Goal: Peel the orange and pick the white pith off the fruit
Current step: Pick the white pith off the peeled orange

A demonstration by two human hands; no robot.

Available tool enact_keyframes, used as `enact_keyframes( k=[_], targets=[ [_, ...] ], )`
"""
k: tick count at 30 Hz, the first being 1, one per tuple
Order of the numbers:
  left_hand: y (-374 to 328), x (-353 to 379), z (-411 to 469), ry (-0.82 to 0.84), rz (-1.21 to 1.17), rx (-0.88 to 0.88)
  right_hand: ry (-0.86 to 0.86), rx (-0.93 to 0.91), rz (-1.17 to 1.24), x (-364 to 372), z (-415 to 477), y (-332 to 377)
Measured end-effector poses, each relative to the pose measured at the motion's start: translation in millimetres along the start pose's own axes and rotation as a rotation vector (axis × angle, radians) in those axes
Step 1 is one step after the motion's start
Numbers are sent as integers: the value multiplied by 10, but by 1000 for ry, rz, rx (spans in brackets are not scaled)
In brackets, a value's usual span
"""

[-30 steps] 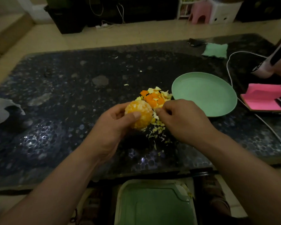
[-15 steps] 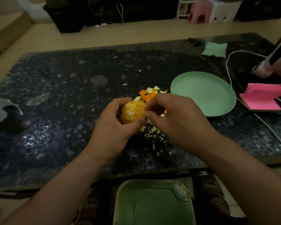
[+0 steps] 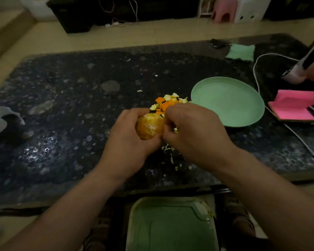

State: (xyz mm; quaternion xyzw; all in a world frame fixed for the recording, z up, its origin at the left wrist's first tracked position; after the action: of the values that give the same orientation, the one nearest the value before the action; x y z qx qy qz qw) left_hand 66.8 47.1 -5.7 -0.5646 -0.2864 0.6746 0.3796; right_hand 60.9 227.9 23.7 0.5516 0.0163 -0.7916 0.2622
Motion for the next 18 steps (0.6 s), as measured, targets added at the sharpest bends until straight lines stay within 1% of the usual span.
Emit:
enact_keyframes(
  k=[4, 6, 8, 11, 14, 16, 18],
  targets=[
    [-53, -64, 23, 42, -175, -89, -15, 164, 84, -1, -4, -174],
    [-60, -87, 42, 53, -275, -142, 38, 248, 92, -4, 3, -313],
    [-36, -99, 56, 55, -298, -187, 130, 307, 56, 13, 5, -404],
    [29, -69, 51, 65, -187, -214, 225, 321, 17, 65, -5, -418],
    [46, -30, 32, 71, -145, -226, 180, 341, 116, 40, 11, -355],
    [29, -17, 36, 70, -158, -231, 156, 330, 156, 19, 24, -330],
    [16, 2, 57, 65, -281, -278, 166, 337, 214, 22, 18, -320]
  ],
)
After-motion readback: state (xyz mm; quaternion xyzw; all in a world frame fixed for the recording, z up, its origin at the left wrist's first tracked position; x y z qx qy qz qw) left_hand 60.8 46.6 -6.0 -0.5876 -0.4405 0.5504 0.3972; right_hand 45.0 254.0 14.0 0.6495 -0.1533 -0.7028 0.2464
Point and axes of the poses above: each hand's wrist, its own z-axis towards the middle knuckle, its own x-axis out of the palm, y = z × x, the point moved 1 cm from there along z, towards the middle knuckle, and after that the axes turned 2 degrees about -z, right-handed, at the moved point
